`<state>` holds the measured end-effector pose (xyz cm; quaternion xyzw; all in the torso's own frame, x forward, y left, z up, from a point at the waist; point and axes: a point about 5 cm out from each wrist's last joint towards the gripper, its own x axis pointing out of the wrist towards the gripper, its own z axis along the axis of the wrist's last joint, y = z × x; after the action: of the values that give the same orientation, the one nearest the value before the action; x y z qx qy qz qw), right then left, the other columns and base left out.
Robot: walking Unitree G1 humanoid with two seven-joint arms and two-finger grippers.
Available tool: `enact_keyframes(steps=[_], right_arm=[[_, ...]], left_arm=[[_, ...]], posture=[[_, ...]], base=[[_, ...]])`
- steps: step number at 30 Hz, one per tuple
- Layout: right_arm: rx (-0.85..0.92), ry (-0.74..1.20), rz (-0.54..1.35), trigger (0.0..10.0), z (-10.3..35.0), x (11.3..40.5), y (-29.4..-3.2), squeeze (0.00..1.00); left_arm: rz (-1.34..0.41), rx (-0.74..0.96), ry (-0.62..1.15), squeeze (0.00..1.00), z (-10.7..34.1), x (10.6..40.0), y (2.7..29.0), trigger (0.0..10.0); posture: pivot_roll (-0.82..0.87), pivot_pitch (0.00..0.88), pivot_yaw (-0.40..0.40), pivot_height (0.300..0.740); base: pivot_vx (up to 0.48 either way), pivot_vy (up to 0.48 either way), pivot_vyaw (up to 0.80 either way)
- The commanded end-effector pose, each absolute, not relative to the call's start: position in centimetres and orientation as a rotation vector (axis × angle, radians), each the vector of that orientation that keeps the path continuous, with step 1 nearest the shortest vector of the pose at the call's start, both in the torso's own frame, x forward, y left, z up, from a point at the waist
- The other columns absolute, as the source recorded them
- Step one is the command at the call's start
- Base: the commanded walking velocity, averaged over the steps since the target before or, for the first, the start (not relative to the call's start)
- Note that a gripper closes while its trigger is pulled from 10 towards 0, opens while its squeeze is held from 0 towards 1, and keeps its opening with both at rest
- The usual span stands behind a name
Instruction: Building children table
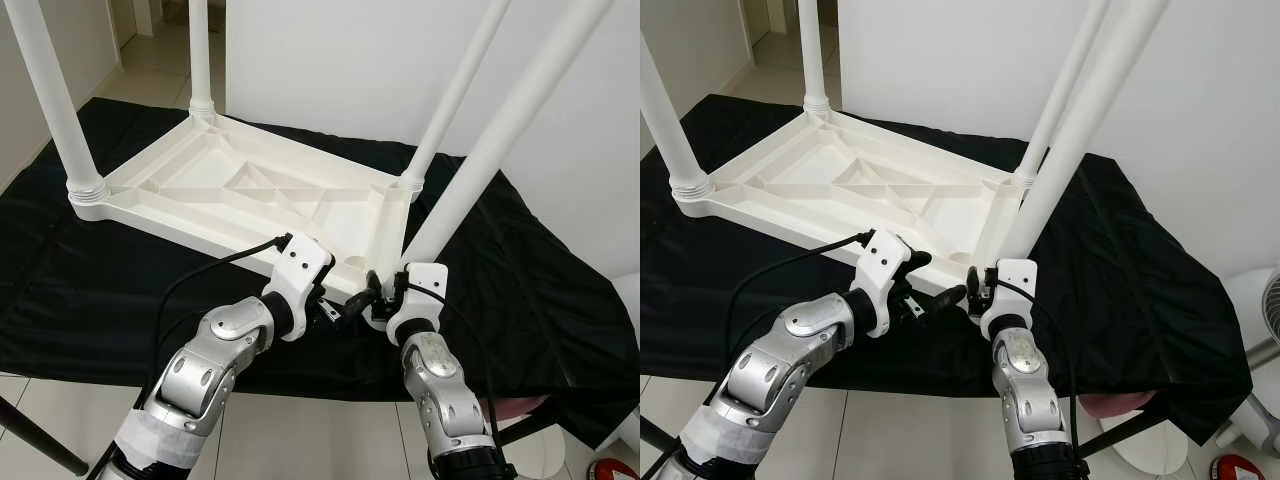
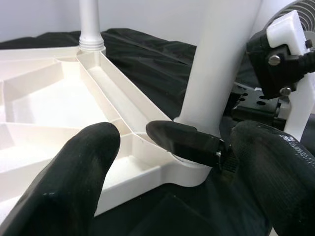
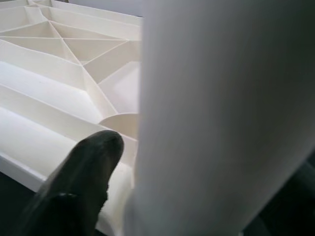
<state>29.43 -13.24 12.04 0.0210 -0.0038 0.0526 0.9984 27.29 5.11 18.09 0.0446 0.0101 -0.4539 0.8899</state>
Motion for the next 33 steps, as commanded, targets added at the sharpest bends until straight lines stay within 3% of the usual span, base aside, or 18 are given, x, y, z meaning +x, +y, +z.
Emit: enact_keyframes(steps=[1, 9, 10, 11, 14, 19, 24, 25, 26, 27, 28, 29, 33], right_arm=[[0.074, -0.029, 0.168, 10.0, 12.5, 29.6, -14.1, 1.0], [0.027, -0.053, 0.344, 10.0, 13.5, 30.7, -16.3, 1.0], [0.03, -0.049, 0.391, 10.0, 13.6, 30.8, -16.4, 0.77], [0.02, -0.051, 0.439, 10.0, 13.7, 31.0, -16.6, 0.0], [0.018, -0.051, 0.497, 10.0, 13.9, 31.2, -16.7, 0.0], [-0.07, 0.013, 0.751, 10.0, 13.0, 32.0, -16.0, 0.0], [-0.074, 0.043, 0.843, 10.0, 12.7, 32.6, -15.5, 0.0], [-0.08, 0.061, 0.874, 3.7, 12.4, 32.7, -15.4, 0.0], [-0.08, 0.061, 0.874, 3.7, 12.4, 32.7, -15.4, 0.0], [-0.083, 0.076, 0.893, 2.3, 12.2, 32.8, -15.4, 0.0], [-0.083, 0.076, 0.893, 2.3, 12.2, 32.8, -15.4, 0.0], [-0.082, 0.093, 0.913, 0.0, 12.0, 32.9, -15.4, 0.0], [-0.08, 0.103, 0.943, 0.0, 11.7, 33.0, -15.4, 0.0]], left_arm=[[-0.922, 0.101, 0.023, 0.0, 18.1, 27.4, 4.8, 10.0], [-0.93, 0.109, 0.02, 0.0, 18.1, 27.5, 4.8, 10.0], [-0.931, 0.111, 0.018, 0.0, 18.1, 27.4, 4.8, 10.0], [-0.93, 0.114, 0.014, 0.0, 18.2, 27.5, 4.8, 10.0], [-0.927, 0.119, 0.009, 0.0, 18.3, 27.6, 4.9, 10.0], [-0.9, 0.111, -0.003, 0.0, 18.5, 27.8, 5.1, 10.0], [-0.893, 0.108, -0.013, 0.0, 18.8, 27.9, 5.1, 10.0], [-0.896, 0.112, -0.016, 0.0, 18.8, 27.9, 5.0, 10.0], [-0.896, 0.112, -0.016, 0.0, 18.8, 27.9, 5.0, 10.0], [-0.902, 0.12, -0.018, 0.0, 18.8, 27.9, 4.9, 10.0], [-0.902, 0.12, -0.018, 0.0, 18.8, 27.9, 4.9, 10.0], [-0.908, 0.127, -0.022, 0.0, 18.7, 27.9, 4.8, 10.0], [-0.92, 0.125, -0.028, 0.0, 18.8, 28.0, 4.5, 10.0]], posture=[[0.03, 0.0, -0.147, 0.74], [0.04, 0.0, -0.148, 0.74], [0.05, 0.0, -0.157, 0.74], [0.05, 0.0, -0.16, 0.74], [0.06, 0.0, -0.167, 0.74], [0.09, 0.0, -0.185, 0.74], [0.1, 0.0, -0.183, 0.74], [0.1, 0.0, -0.179, 0.74], [0.1, 0.0, -0.179, 0.74], [0.1, 0.0, -0.18, 0.74], [0.1, 0.0, -0.18, 0.74], [0.1, 0.0, -0.182, 0.74], [0.09, 0.0, -0.184, 0.74]], base=[[0.0, 0.0, 0.0], [0.0, 0.0, 0.0], [0.0, 0.0, 0.0], [0.0, 0.0, 0.0], [0.0, 0.0, 0.0], [0.0, 0.0, 0.0], [0.0, 0.0, 0.0], [0.0, 0.0, 0.0], [0.0, 0.0, 0.0], [0.0, 0.0, 0.0], [0.0, 0.0, 0.0], [0.0, 0.0, 0.0], [0.0, 0.0, 0.0]])
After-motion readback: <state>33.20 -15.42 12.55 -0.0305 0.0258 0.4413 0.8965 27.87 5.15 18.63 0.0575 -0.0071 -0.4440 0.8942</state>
